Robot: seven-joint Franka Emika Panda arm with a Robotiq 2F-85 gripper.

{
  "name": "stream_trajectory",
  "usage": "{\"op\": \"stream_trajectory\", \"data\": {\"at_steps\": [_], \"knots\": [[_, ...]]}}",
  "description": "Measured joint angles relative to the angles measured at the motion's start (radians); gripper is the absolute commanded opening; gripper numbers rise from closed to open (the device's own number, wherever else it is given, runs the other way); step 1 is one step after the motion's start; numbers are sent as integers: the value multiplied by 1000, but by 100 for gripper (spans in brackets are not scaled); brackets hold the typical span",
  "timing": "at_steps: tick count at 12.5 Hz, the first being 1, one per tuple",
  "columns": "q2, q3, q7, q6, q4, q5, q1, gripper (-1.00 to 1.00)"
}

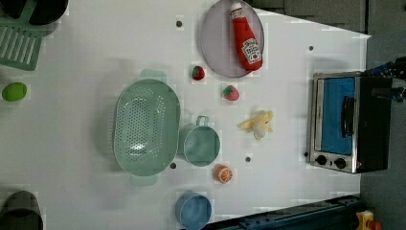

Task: Pick banana from table and place on oven.

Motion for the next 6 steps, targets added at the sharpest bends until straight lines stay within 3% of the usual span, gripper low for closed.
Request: {"op": "stream_trajectory", "data": {"at_steps": [3, 6], "knots": [[-322, 0, 49, -111, -297, 0, 0, 99], [-520, -6, 74, -164, -354, -39, 9, 100]]}}
